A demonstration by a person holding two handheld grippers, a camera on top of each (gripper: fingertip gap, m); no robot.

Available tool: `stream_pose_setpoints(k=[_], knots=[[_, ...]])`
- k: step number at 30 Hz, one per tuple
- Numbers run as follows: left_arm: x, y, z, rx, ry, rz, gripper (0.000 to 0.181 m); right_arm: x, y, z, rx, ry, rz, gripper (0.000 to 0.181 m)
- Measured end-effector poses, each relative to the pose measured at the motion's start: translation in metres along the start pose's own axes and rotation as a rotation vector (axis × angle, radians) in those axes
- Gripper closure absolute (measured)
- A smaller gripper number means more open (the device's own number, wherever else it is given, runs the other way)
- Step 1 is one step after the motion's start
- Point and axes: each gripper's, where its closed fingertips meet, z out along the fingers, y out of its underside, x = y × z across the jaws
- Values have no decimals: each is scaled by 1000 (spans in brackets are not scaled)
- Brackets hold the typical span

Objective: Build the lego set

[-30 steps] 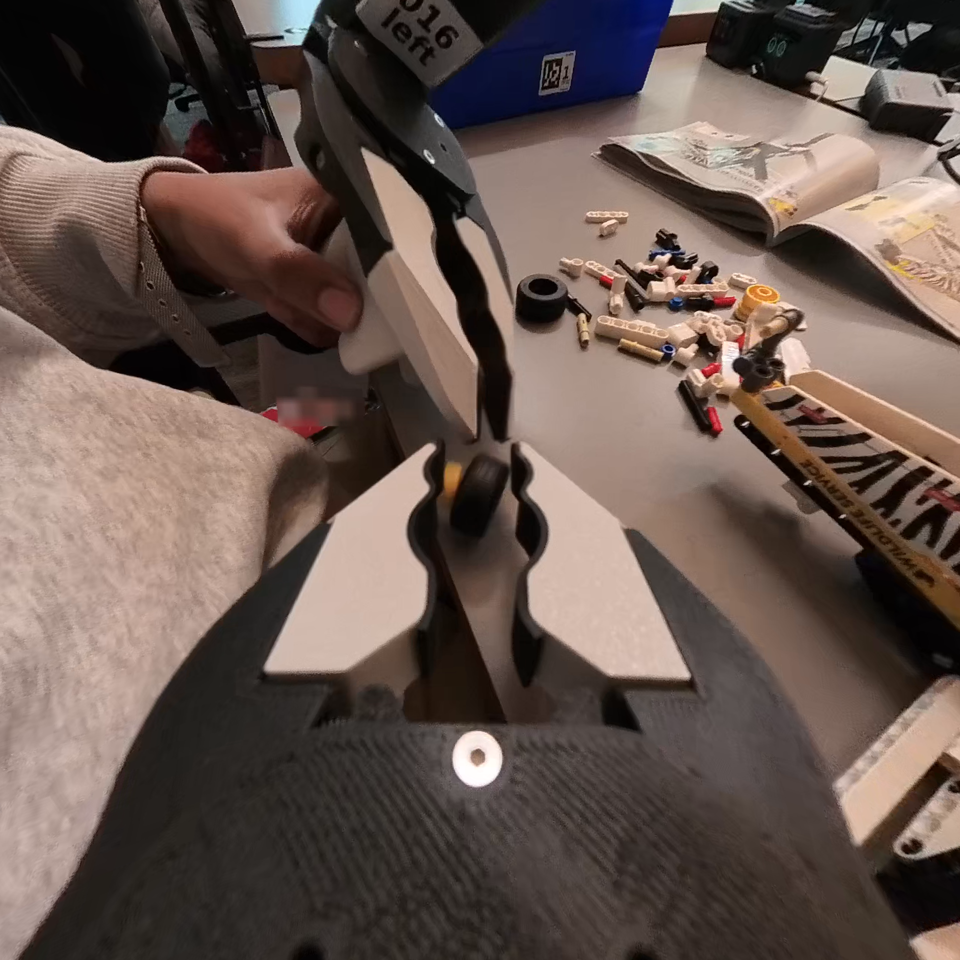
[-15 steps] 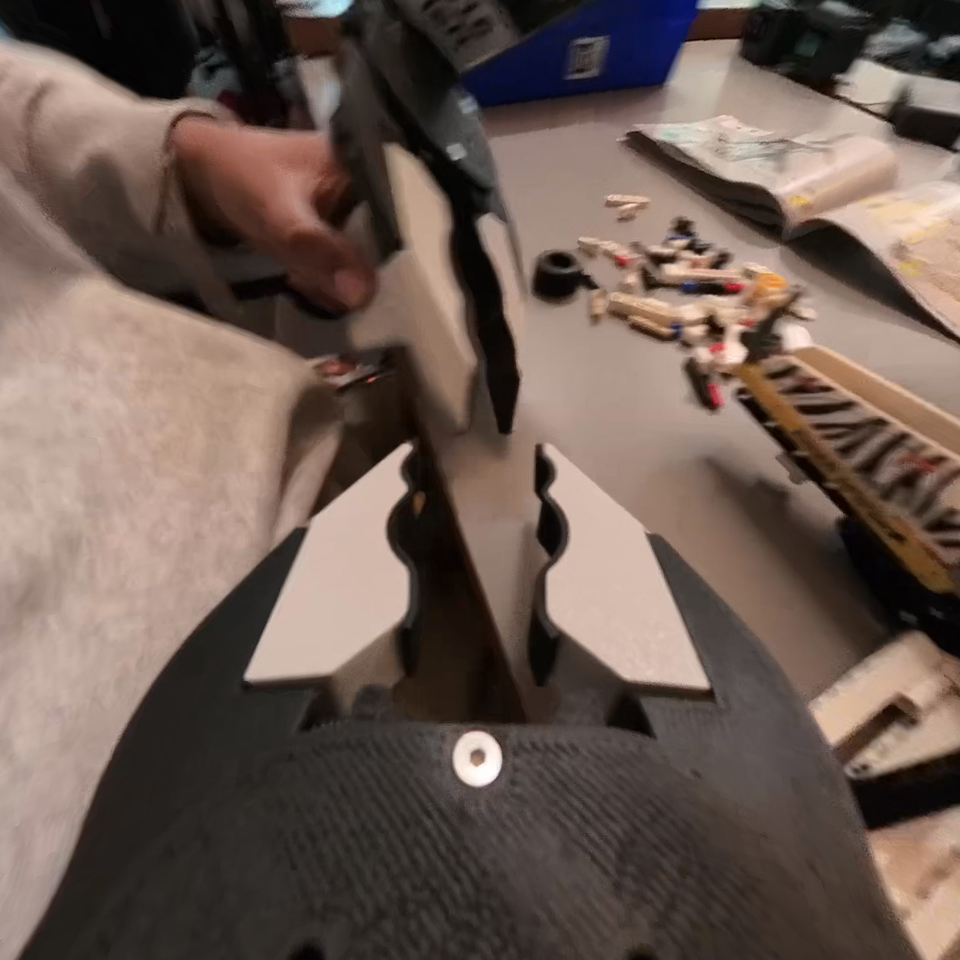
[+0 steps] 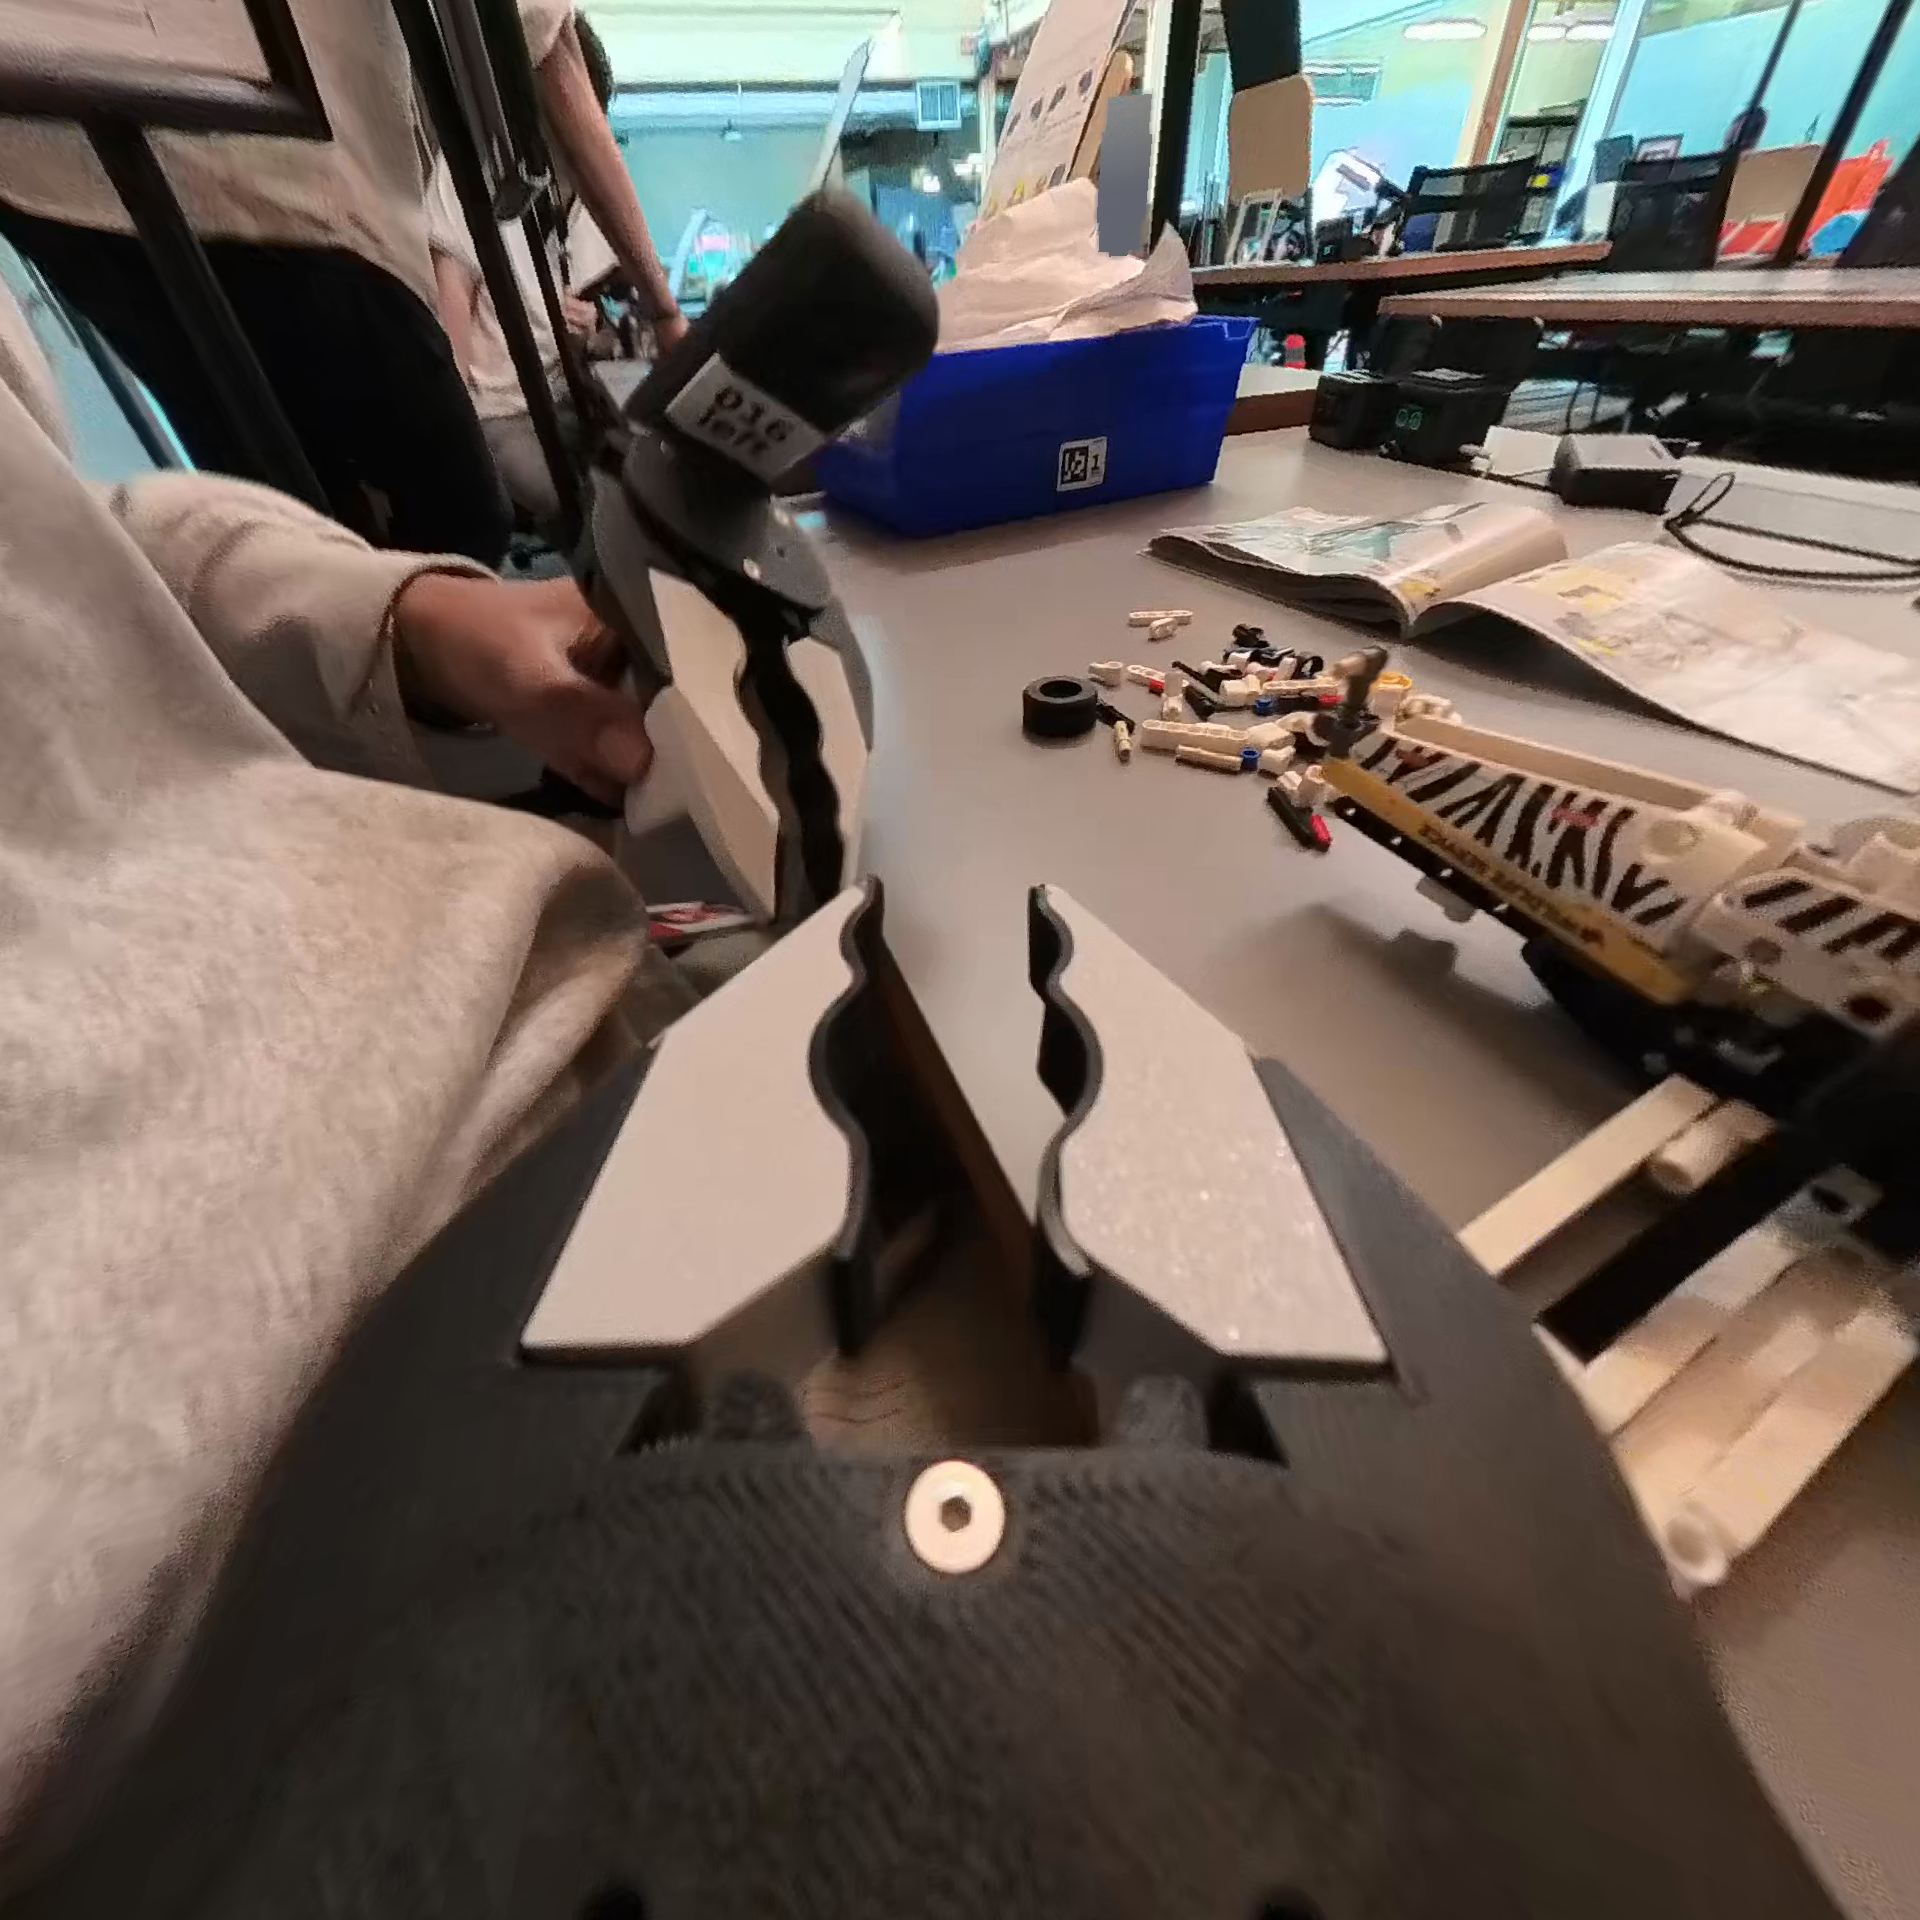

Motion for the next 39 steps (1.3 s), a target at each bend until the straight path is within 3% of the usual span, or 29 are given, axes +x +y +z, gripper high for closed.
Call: stream_pose_setpoints(k=[7, 12, 15, 22, 27, 37, 39], knots=[[11, 49, 19, -119, -3, 29, 168, -21, 5, -20, 80, 47, 134, 154], [-19, 90, 29, -213, -303, 176, 165, -51, 22, -20, 46, 69, 174, 154], [-35, 97, 25, -206, -446, 241, 164, -65, 37, -14, -21, 95, 168, 154], [-62, 93, 34, -183, -539, 210, 153, -78, 75, 5, -208, 126, 127, 153], [-88, 110, 50, -383, -625, 292, 157, -79, 76, 14, -217, 91, 130, 153], [-117, 125, 52, -534, -683, 335, 141, -92, 61, 13, -143, 25, 163, 152], [-118, 136, 53, -622, -667, 352, 142, -93, 58, 10, -124, 20, 175, 152]])
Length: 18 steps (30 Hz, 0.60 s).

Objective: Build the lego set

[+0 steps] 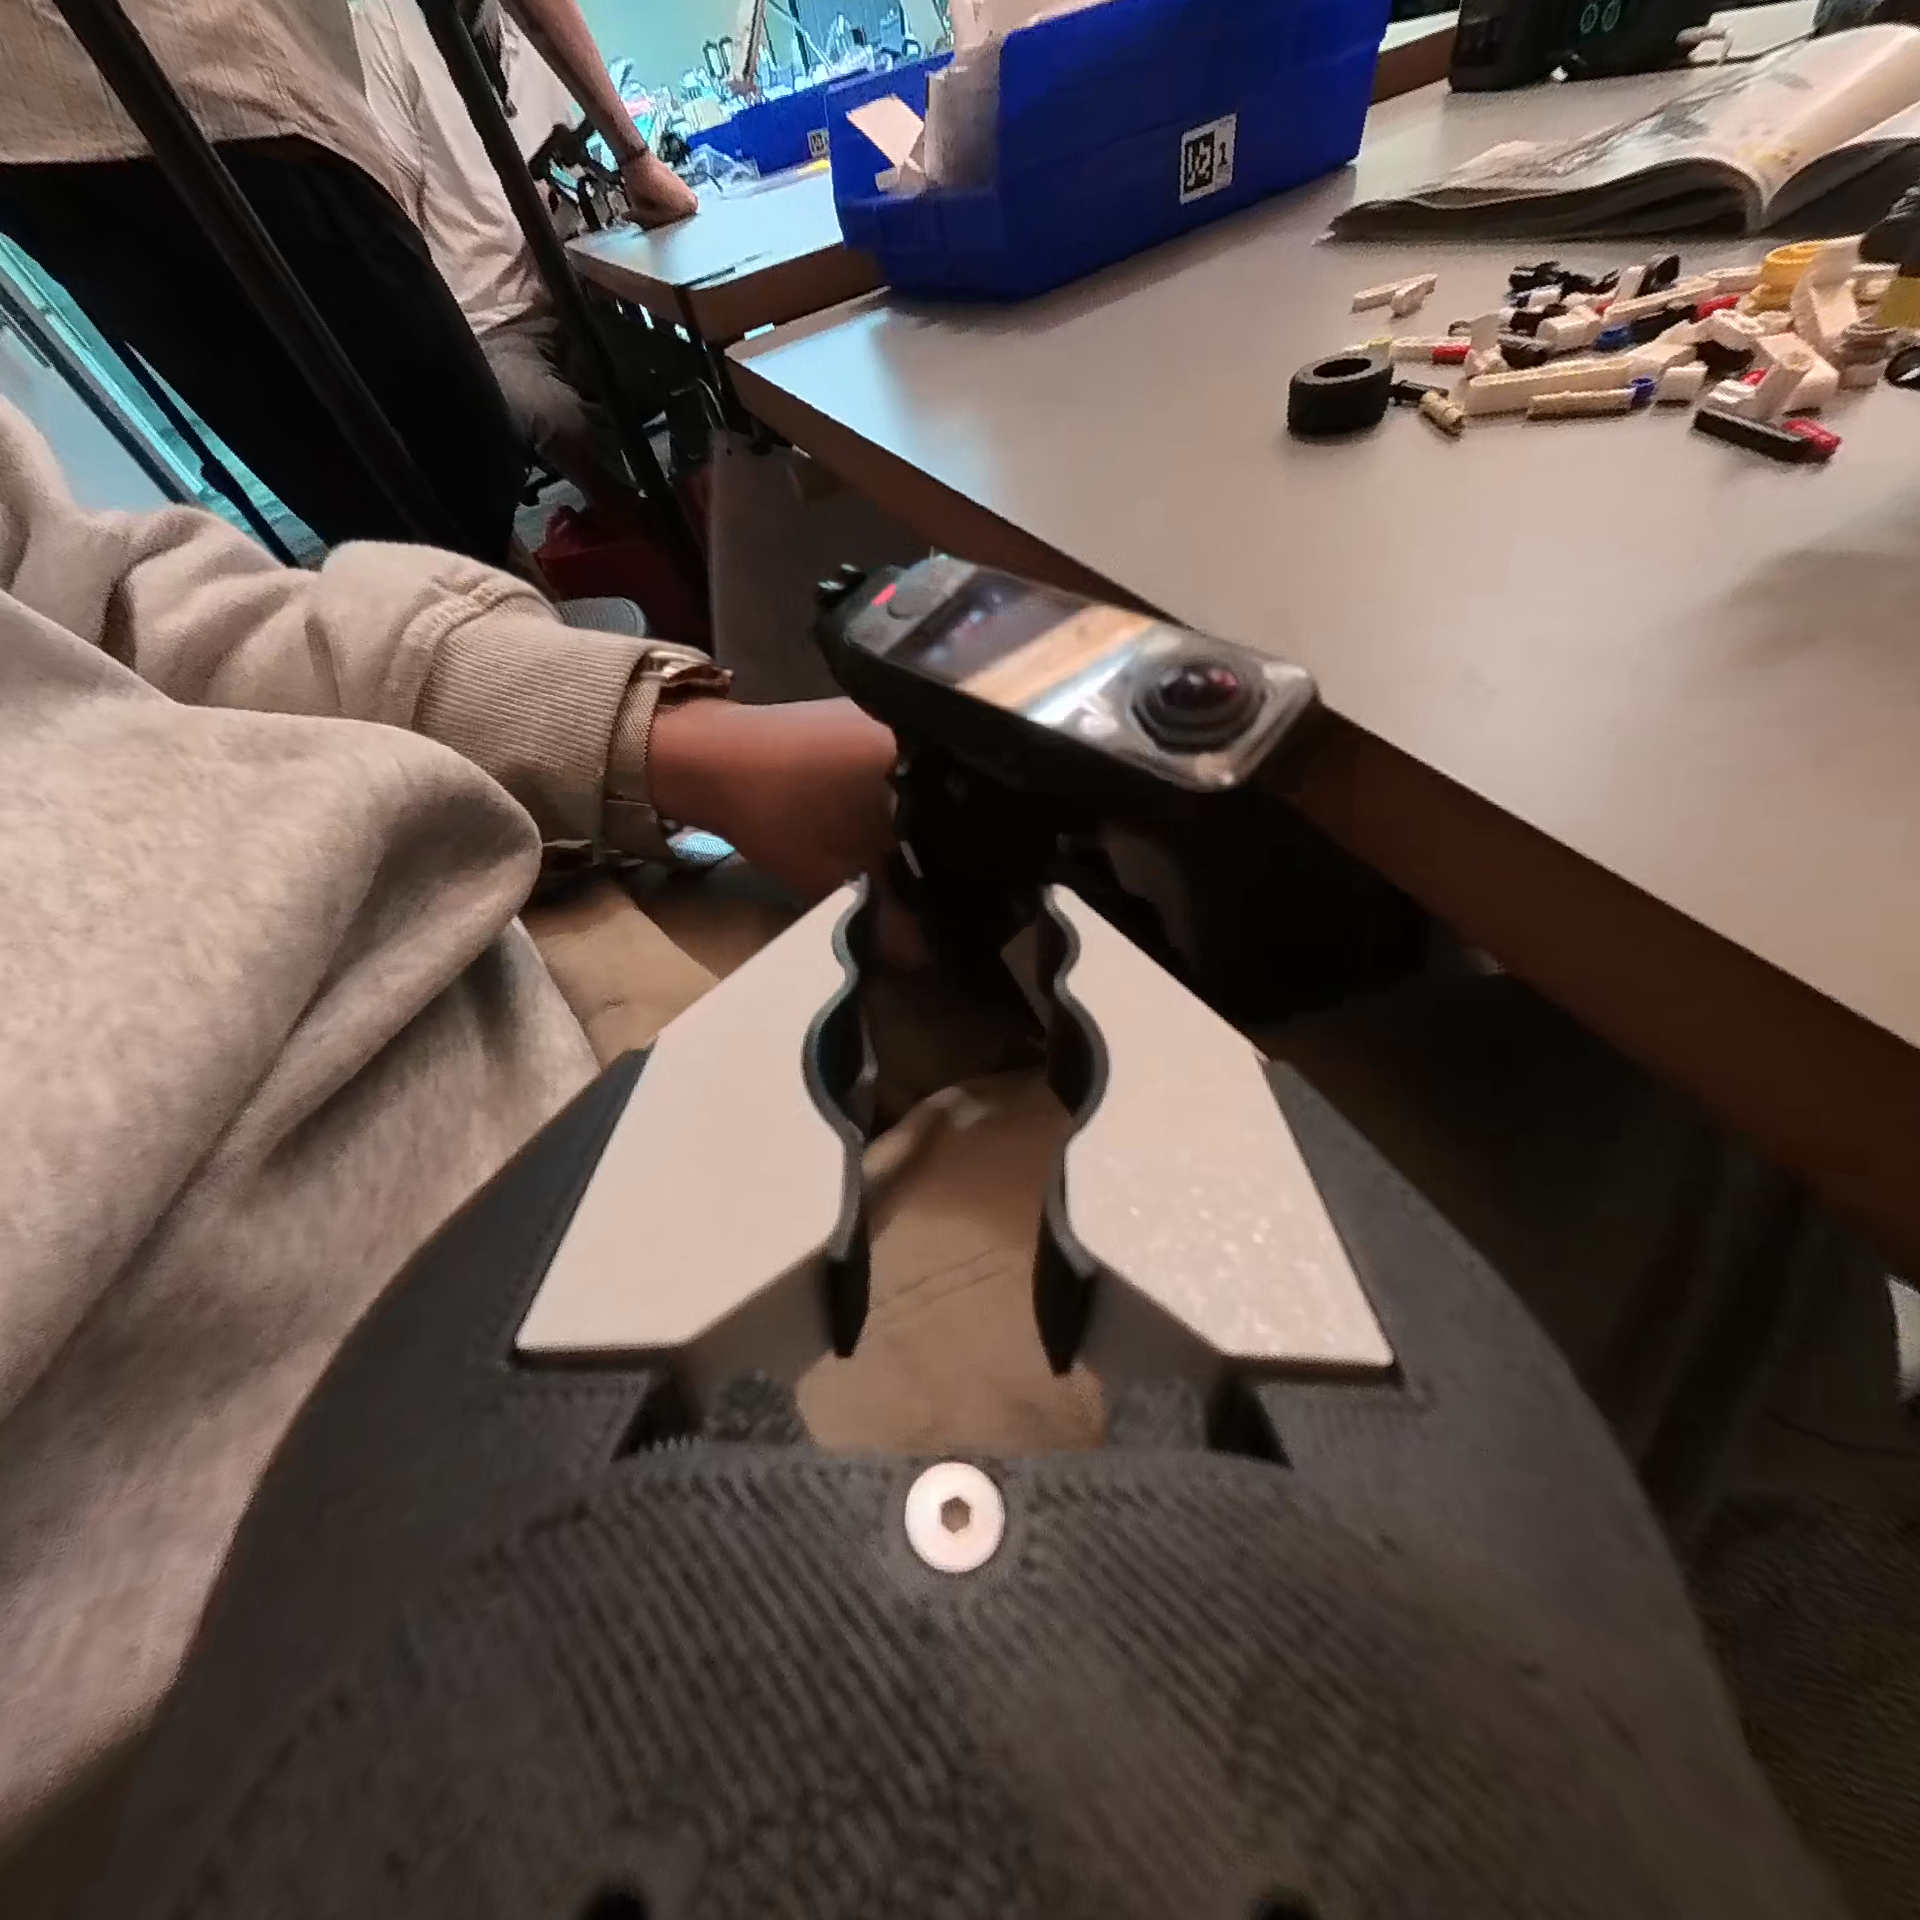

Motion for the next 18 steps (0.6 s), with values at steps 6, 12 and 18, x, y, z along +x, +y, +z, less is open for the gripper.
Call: stream_pose_setpoints(k=[6, 12, 18], knots=[[6, -3, -1, 8, 20, 14, 176, -3, -7, -10, 48, 8, 11, 152], [11, -3, -22, 87, 53, -31, 174, -3, -9, -12, 67, 10, 30, 152], [49, -33, -113, 505, 397, -225, 176, -2, -11, -11, 87, 9, 16, 145]])
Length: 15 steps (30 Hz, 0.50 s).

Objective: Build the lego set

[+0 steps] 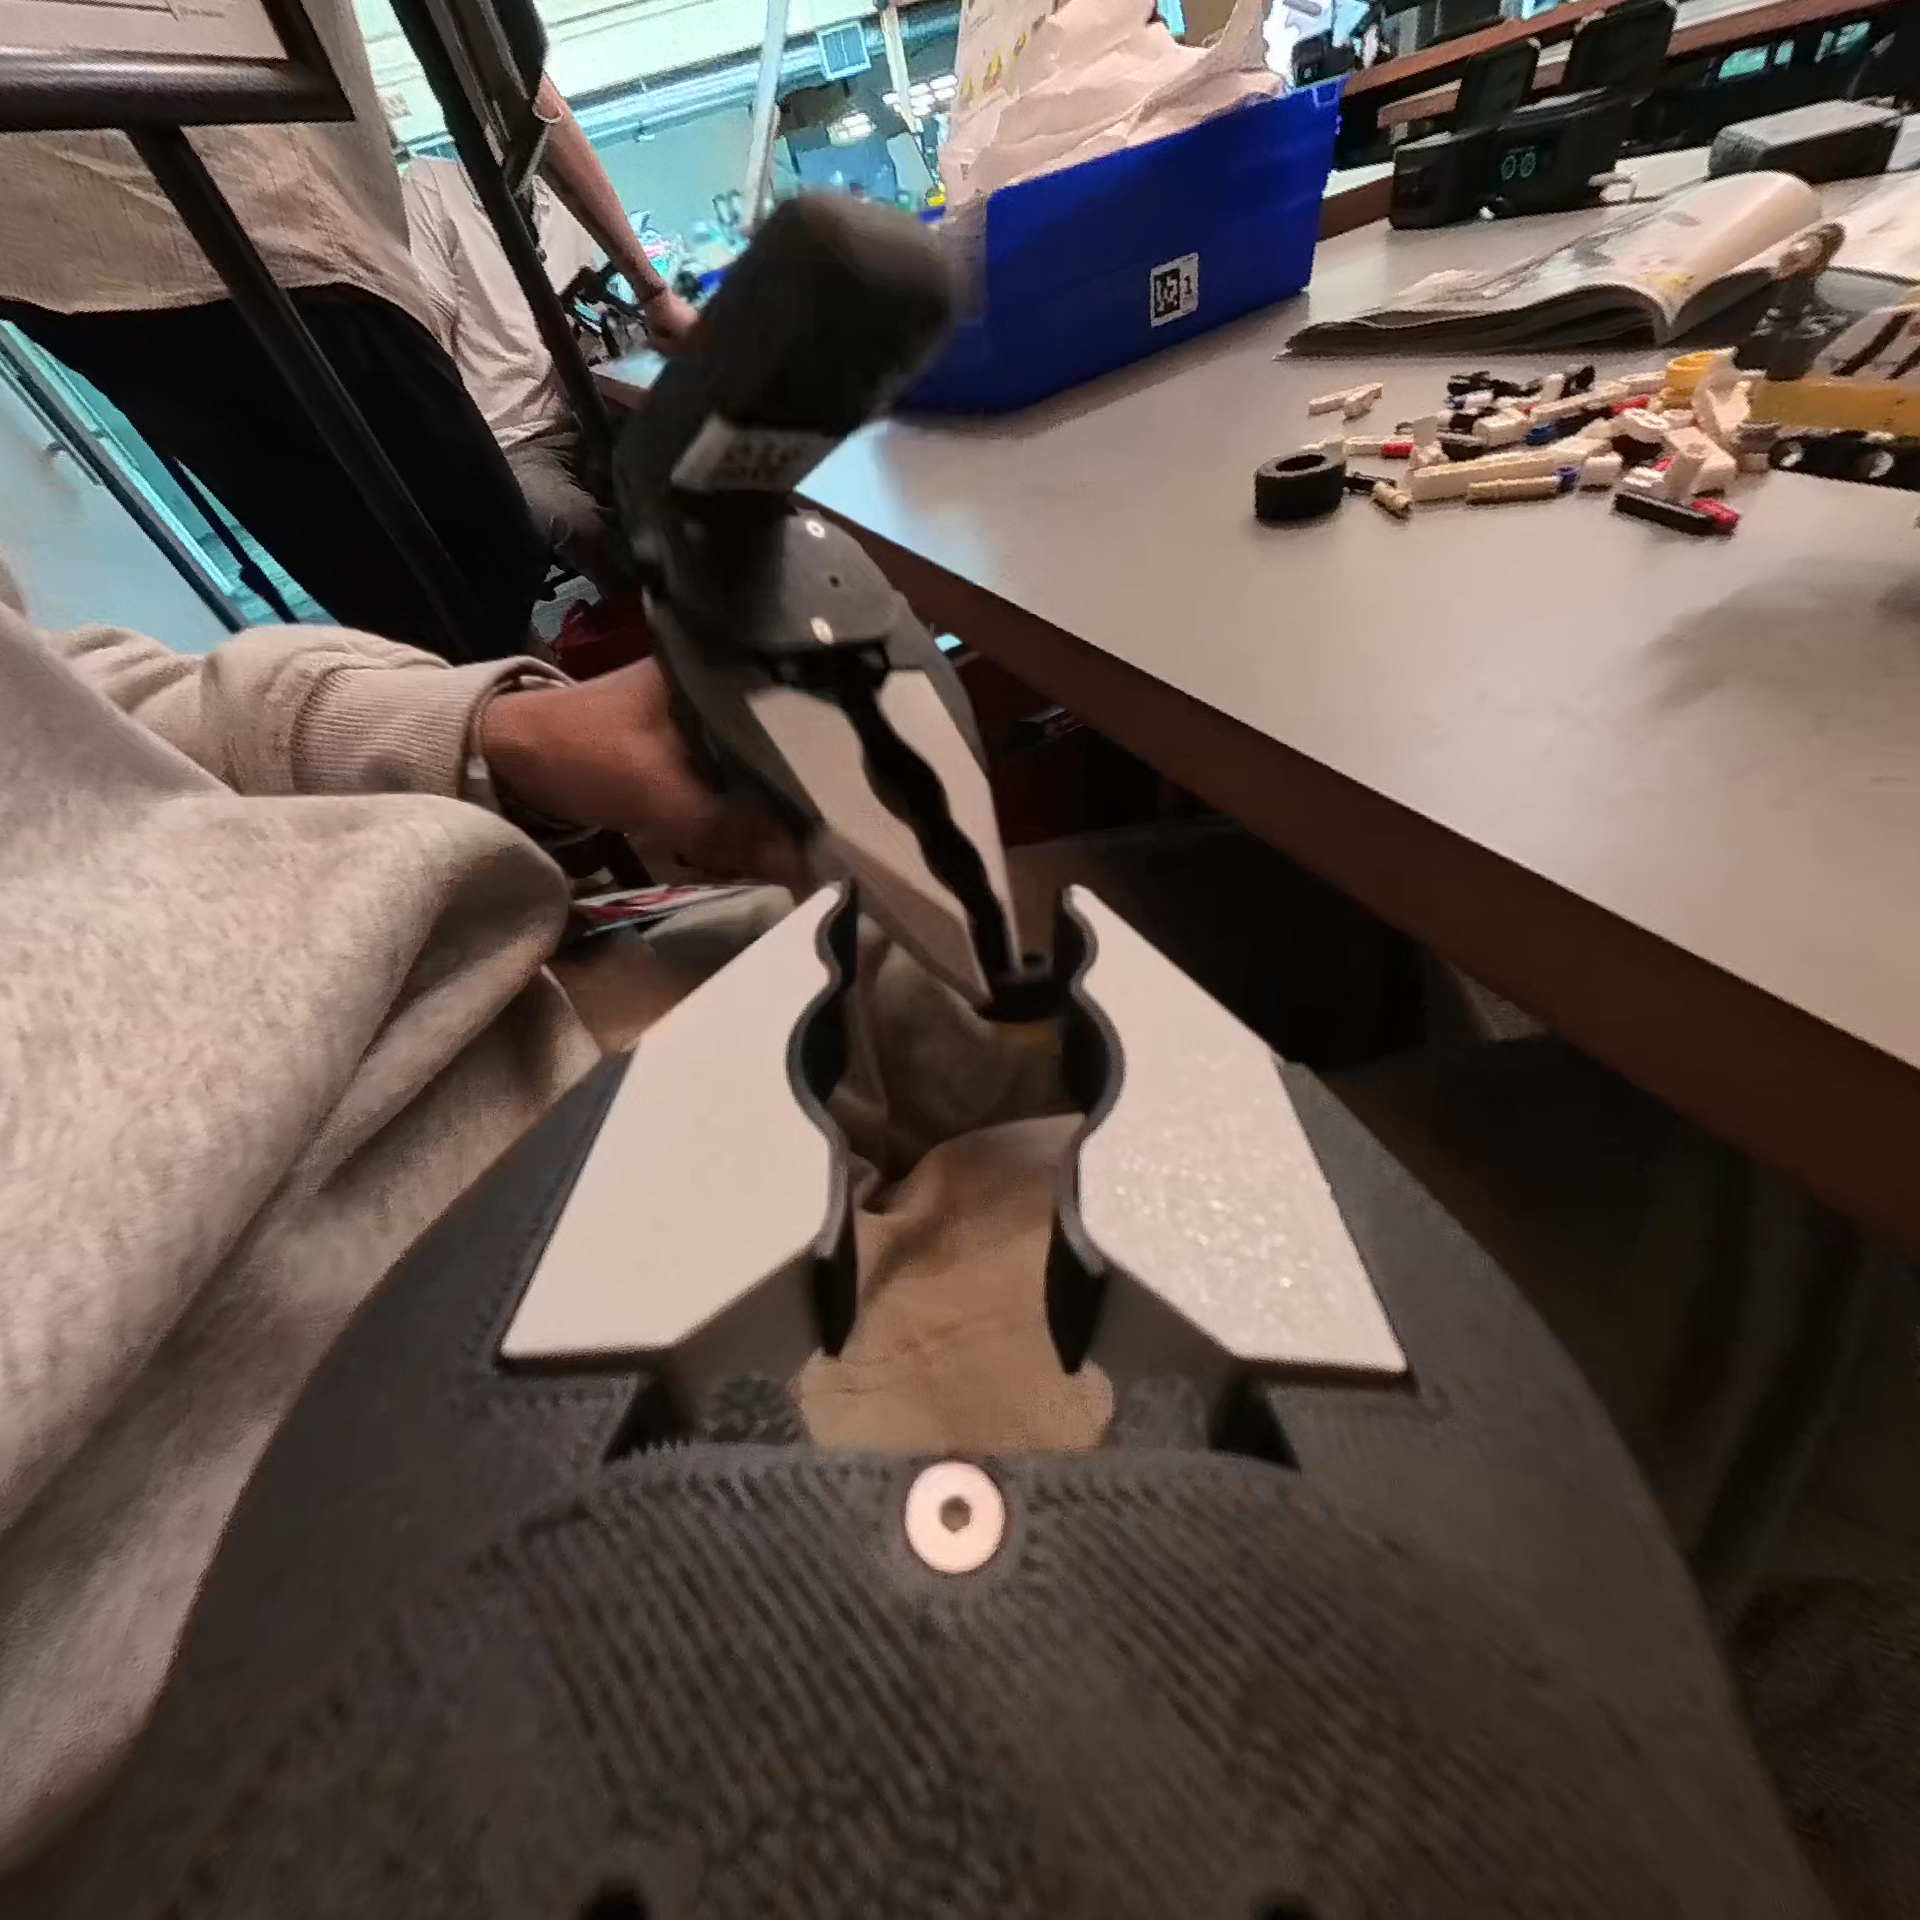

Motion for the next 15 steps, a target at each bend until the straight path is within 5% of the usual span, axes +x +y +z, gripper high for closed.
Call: stream_pose_setpoints(k=[3, 6, 11, 15], knots=[[44, -53, -56, 400, 478, -291, 178, -11, -5, 3, 39, -75, 21, 129], [56, -73, -95, 607, 840, -507, 178, -27, -18, 1, 118, -234, 134, 118], [95, -79, -97, 615, 1153, -559, 178, -46, -40, -7, 248, -418, 230, 127], [106, -75, -87, 559, 1254, -569, 178, -65, -47, -14, 284, -571, 283, 138]])
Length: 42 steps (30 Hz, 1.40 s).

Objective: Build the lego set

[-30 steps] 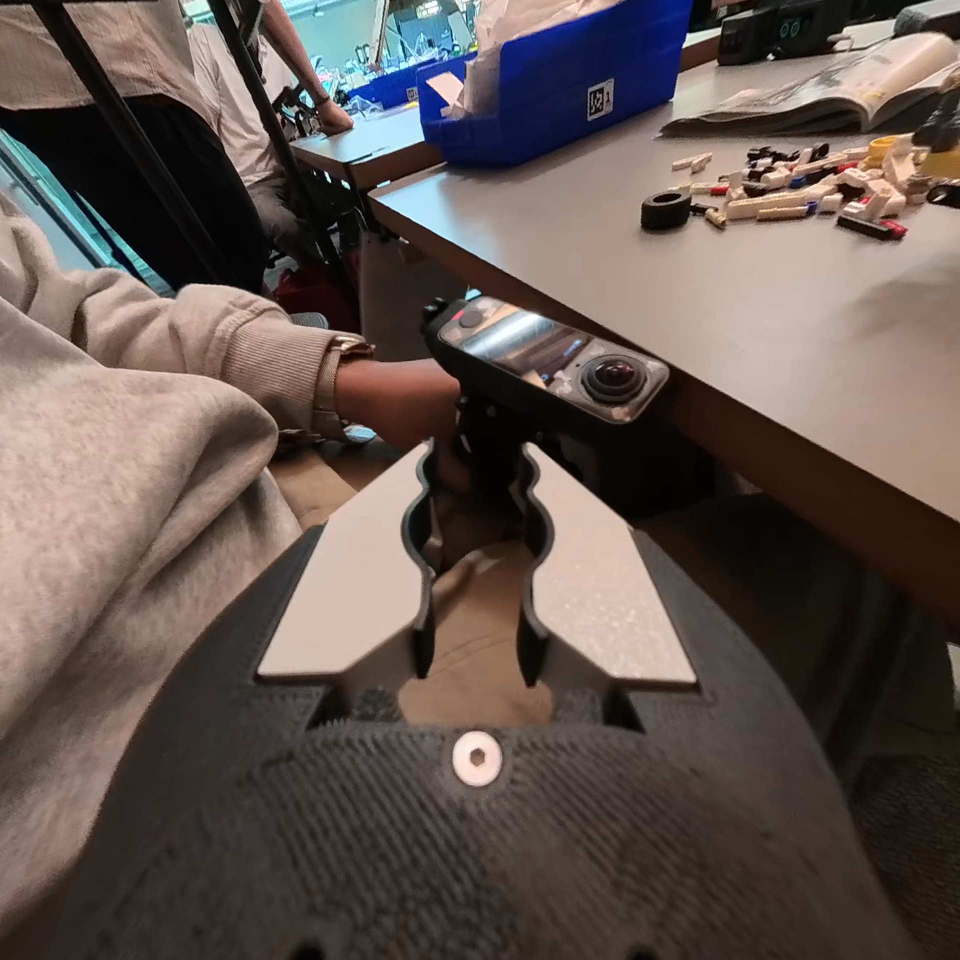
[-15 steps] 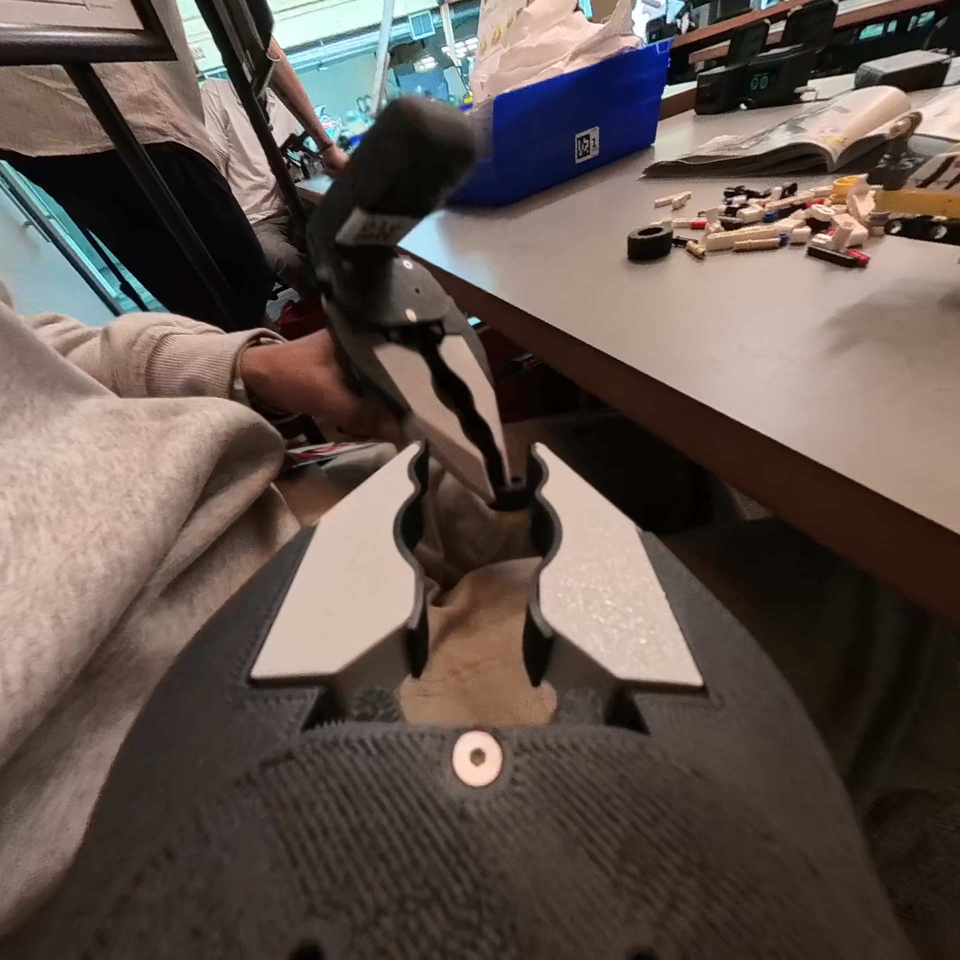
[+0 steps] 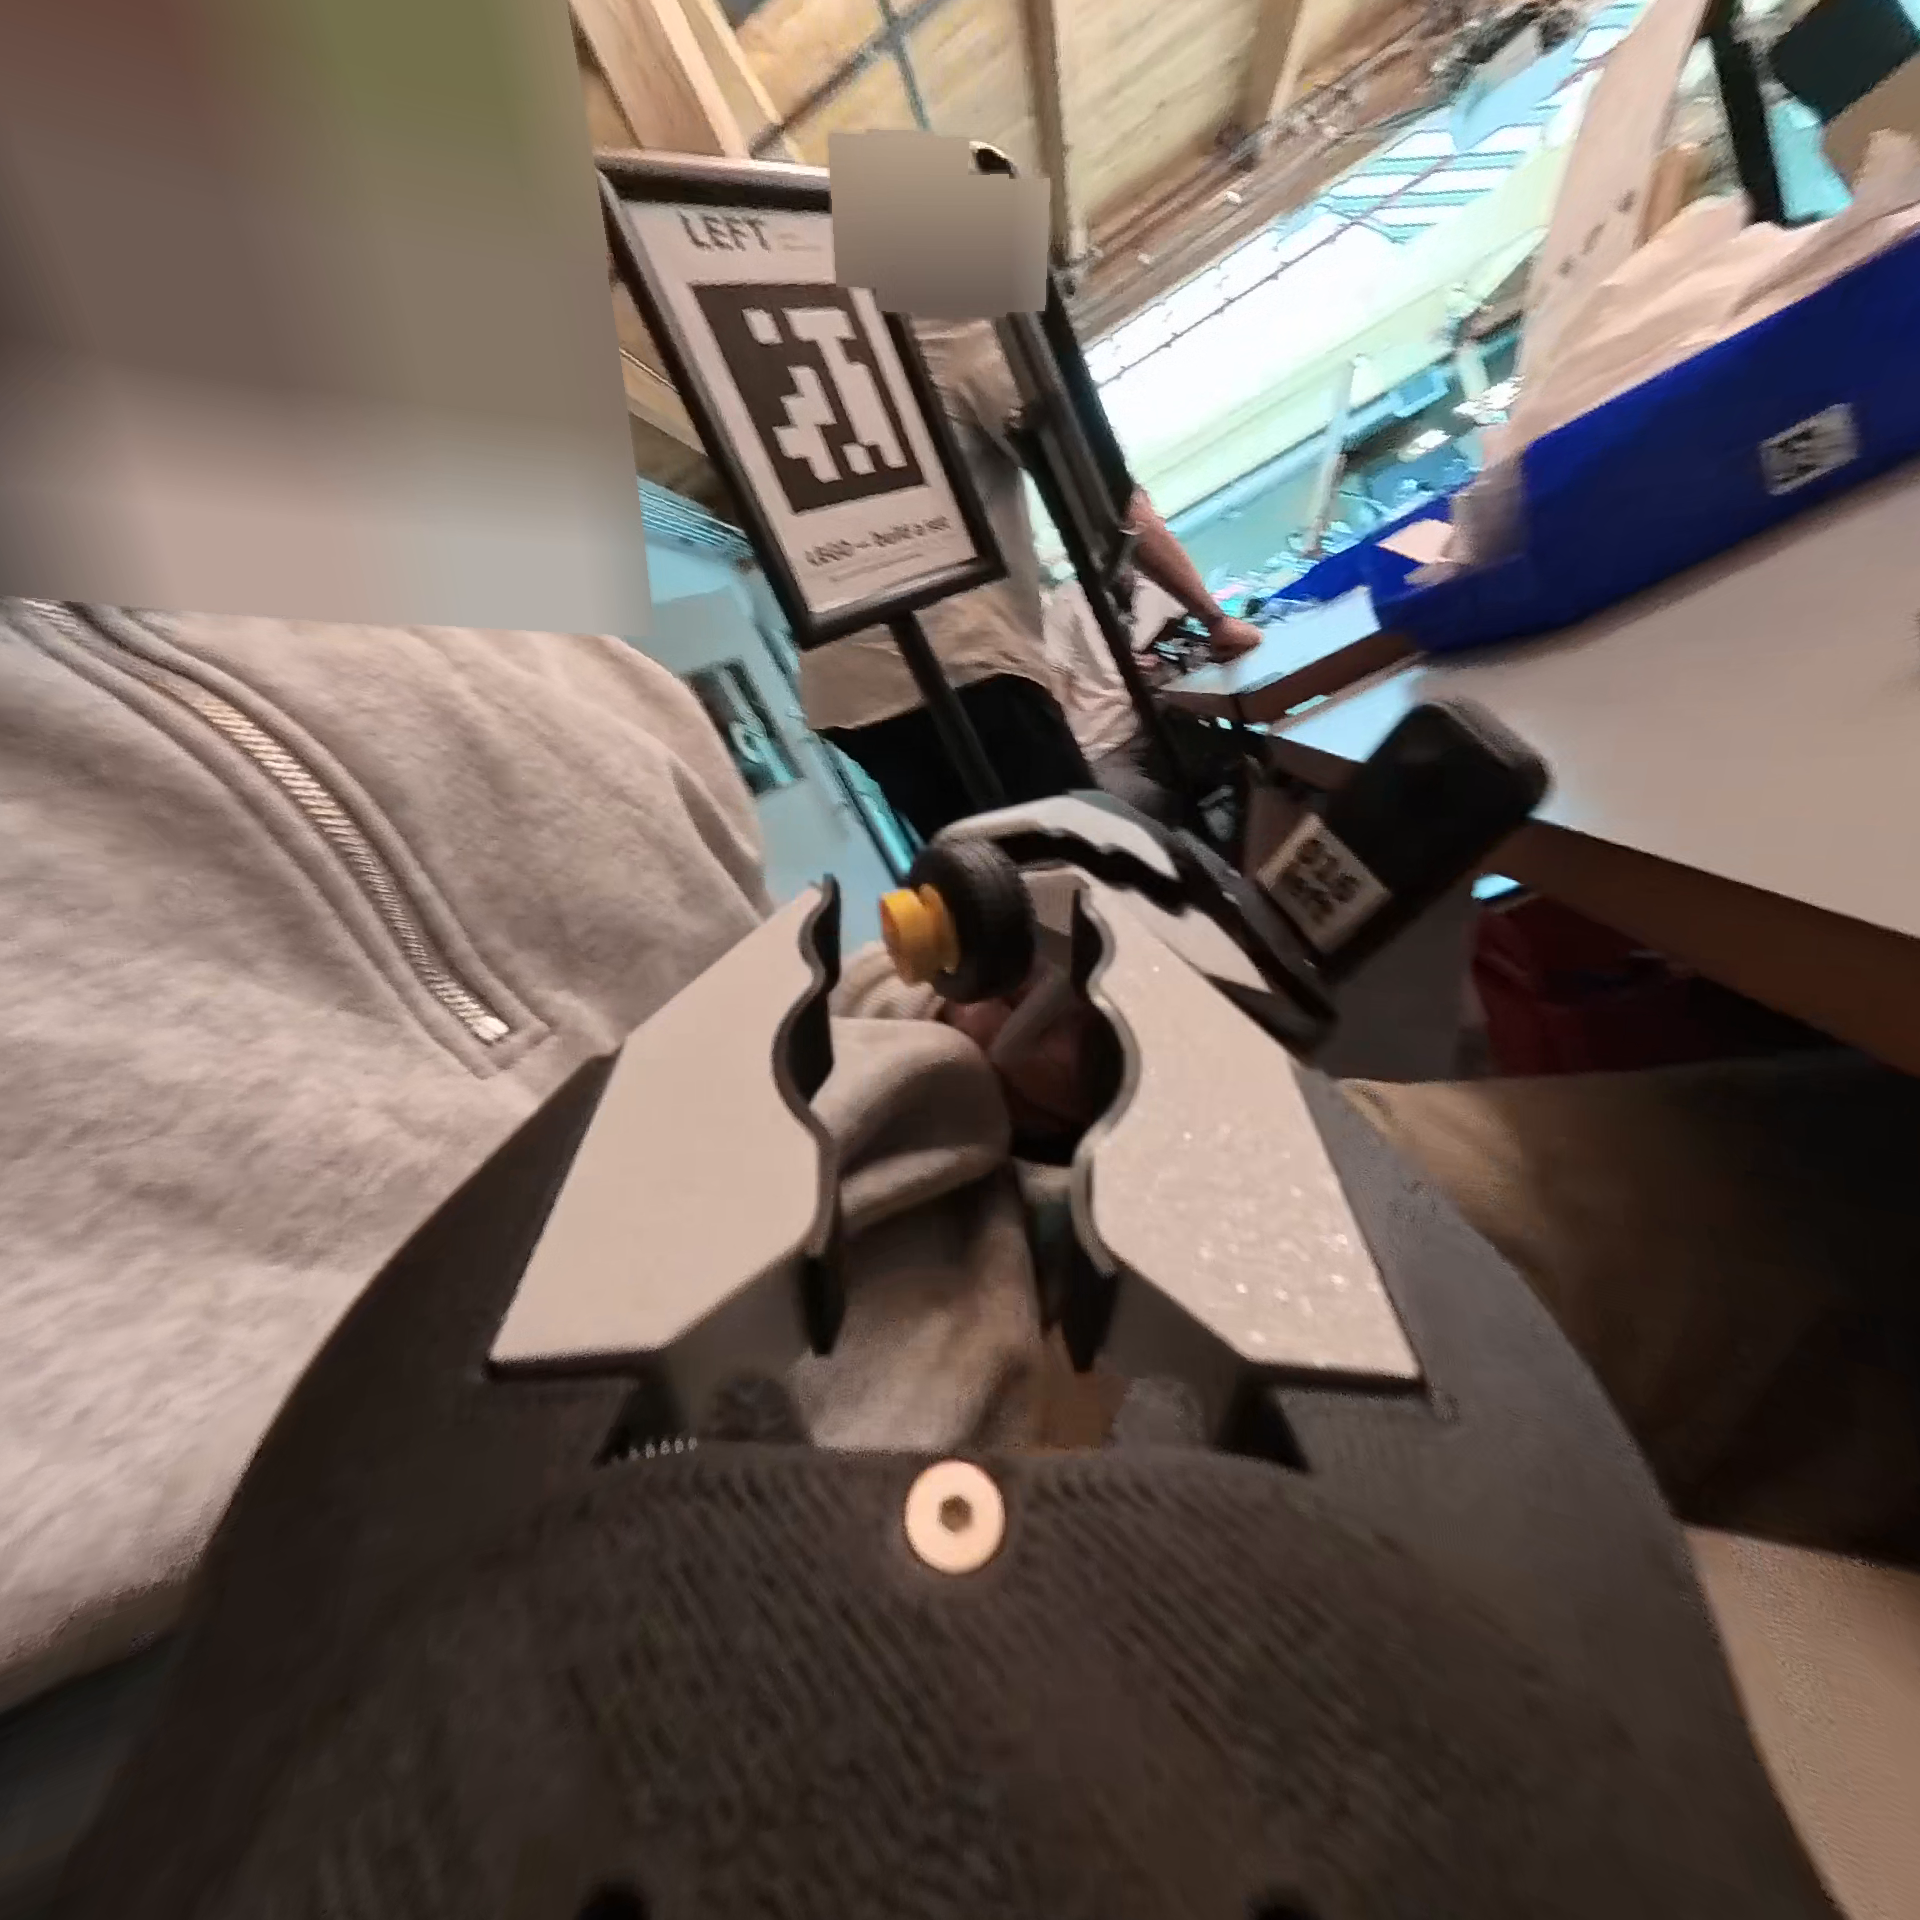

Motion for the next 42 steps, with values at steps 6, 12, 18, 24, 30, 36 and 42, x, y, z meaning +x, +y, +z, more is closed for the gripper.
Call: stream_pose_setpoints(k=[6, 12, 18, 24, 30, 36, 42], knots=[[-5, 0, -3, 11, 35, -43, 177, -1, 3, -4, -4, -5, 37, 157], [-13, -3, -1, 9, -63, 55, 173, 5, -2, -12, 14, 46, 23, 157], [-28, 1, 5, -96, -338, 347, 163, 13, -3, -16, 3, 131, -49, 158], [-34, 0, 1, -117, -427, 427, 162, 18, 1, -16, -34, 192, -104, 159], [-39, -1, -2, -118, -464, 434, 162, 23, 5, -17, -62, 226, -99, 159], [-36, -4, -3, -111, -468, 498, 163, 24, 2, -14, -49, 230, -103, 158], [-29, -3, 0, -115, -441, 569, 164, 24, -6, -13, 1, 261, -181, 147]])
